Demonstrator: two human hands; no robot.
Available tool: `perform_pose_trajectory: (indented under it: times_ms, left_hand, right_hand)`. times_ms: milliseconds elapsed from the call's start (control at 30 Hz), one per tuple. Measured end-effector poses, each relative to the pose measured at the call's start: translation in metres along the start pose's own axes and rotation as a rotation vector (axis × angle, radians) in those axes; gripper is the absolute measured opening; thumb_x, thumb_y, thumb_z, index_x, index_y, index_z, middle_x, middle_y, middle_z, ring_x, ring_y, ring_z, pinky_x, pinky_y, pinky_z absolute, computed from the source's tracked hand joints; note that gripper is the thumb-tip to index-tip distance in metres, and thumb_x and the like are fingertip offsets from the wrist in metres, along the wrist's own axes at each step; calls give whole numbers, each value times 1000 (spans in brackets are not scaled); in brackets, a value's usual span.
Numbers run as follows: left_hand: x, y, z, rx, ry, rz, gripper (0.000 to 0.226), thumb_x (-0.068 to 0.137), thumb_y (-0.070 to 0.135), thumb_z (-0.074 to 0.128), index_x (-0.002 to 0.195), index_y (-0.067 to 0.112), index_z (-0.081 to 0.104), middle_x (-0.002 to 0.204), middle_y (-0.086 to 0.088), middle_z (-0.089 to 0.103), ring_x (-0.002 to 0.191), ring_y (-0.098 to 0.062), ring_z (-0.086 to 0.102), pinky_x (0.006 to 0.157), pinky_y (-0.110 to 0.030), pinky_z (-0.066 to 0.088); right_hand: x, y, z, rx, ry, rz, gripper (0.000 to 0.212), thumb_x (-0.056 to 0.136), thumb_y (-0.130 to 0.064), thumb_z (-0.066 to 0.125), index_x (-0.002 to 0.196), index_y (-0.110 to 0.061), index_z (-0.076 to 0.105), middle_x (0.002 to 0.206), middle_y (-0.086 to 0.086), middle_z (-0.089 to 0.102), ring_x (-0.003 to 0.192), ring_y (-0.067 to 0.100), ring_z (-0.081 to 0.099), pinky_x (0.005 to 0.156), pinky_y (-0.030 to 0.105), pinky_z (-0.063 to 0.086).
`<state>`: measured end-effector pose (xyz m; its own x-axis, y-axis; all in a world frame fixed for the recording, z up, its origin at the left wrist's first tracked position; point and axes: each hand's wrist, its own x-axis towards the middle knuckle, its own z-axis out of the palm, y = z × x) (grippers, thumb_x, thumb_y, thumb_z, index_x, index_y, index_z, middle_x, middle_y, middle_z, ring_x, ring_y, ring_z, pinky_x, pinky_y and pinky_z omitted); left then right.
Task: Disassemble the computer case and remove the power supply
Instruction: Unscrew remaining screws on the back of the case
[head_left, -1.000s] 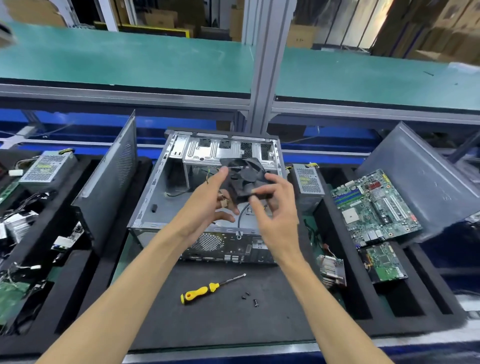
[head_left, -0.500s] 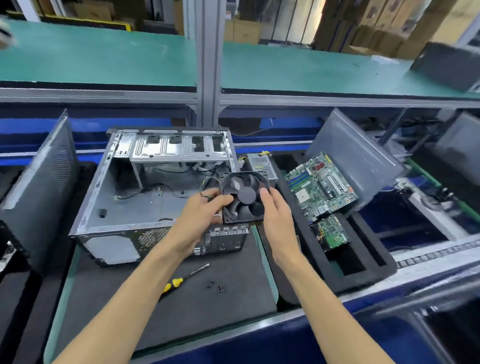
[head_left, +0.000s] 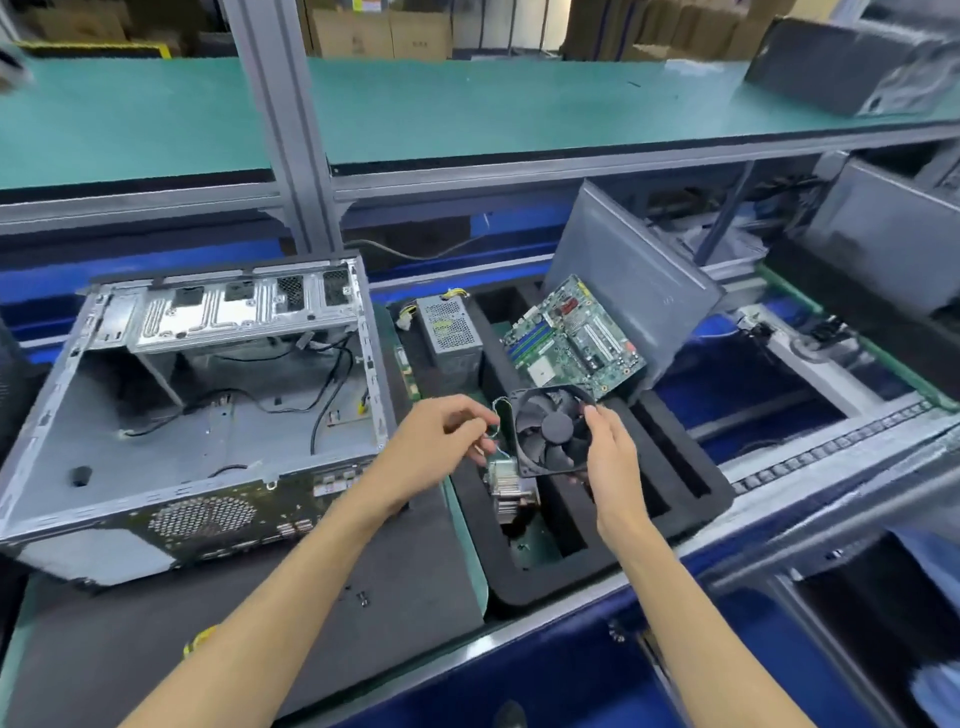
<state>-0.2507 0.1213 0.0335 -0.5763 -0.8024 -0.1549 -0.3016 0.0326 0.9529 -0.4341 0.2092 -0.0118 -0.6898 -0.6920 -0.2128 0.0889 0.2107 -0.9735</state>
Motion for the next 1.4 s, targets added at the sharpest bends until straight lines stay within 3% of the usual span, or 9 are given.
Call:
perform_pose_trajectory:
  times_ms: [67, 167, 367, 467, 667, 800, 967, 1267, 1400]
  left_hand:
    - [15, -3, 16, -54, -24, -111, 16, 99, 2, 49, 109, 7, 60, 84, -17, 72, 64, -26, 70, 56, -29, 56]
    - [37, -10, 38, -19, -17, -229, 16, 100, 6, 48, 115, 9, 52, 89, -16, 70, 64, -24, 68, 59, -33, 59]
    - [72, -17, 71, 135, -5, -290, 14, 97, 9, 52, 110, 12, 58, 93, -10, 74, 70, -15, 65, 58, -24, 52]
    - [84, -17, 89, 240, -46, -248, 16, 93, 4, 56, 104, 14, 61, 85, -6, 71, 57, -10, 61, 51, -22, 47]
    - [102, -17, 128, 432, -184, -173, 18, 91, 6, 57, 90, 23, 62, 77, -3, 71, 52, -8, 58, 61, -27, 51]
    - [112, -24, 150, 473, -302, -148, 17, 93, 5, 55, 91, 20, 64, 81, 5, 73, 44, 3, 50, 45, -14, 40]
    - [118, -42, 171, 546, -383, -146, 23, 92, 3, 50, 94, 20, 66, 77, 10, 73, 62, 7, 58, 52, -10, 39]
    - [128, -53, 172, 527, -250, -93, 27, 87, 3, 53, 79, 27, 63, 68, 14, 71, 51, 11, 54, 47, -8, 35]
    - [128, -59, 166, 526, -234, -175, 21, 84, 3, 53, 90, 22, 49, 80, 5, 72, 71, -10, 60, 58, -26, 40]
  right_hand:
    - [15, 0, -11, -64, -50, -3, 17, 106, -37, 44, 120, -31, 53, 112, -22, 57, 103, -2, 54, 72, 7, 42]
    - [39, 1, -26, -183, -148, -27, 14, 105, -37, 48, 114, -28, 55, 106, -10, 62, 78, -12, 60, 52, 7, 44]
    - [81, 11, -56, -527, -366, -85, 14, 93, -49, 63, 98, -39, 55, 74, 4, 58, 48, 5, 53, 49, 28, 55]
    - [95, 15, -73, -681, -361, -121, 24, 85, -65, 59, 93, -43, 55, 61, -9, 61, 46, 4, 51, 58, 37, 54]
    - [103, 15, -112, -936, -348, -76, 34, 83, -73, 54, 94, -41, 56, 61, -6, 58, 60, 12, 60, 55, 30, 43]
    - [99, 20, -129, -1017, -302, -65, 30, 89, -64, 58, 98, -34, 59, 73, -7, 61, 69, 10, 60, 58, 30, 45]
    - [89, 33, -133, -1018, -274, -43, 31, 89, -60, 62, 106, -34, 58, 79, -9, 60, 73, 14, 60, 57, 27, 42]
    - [83, 44, -122, -887, -238, -100, 30, 92, -48, 67, 116, -33, 60, 95, -3, 70, 78, 16, 65, 76, 35, 54]
    - [92, 41, -126, -985, -348, -85, 38, 94, -39, 68, 130, -26, 62, 116, -1, 68, 97, 19, 63, 85, 35, 53]
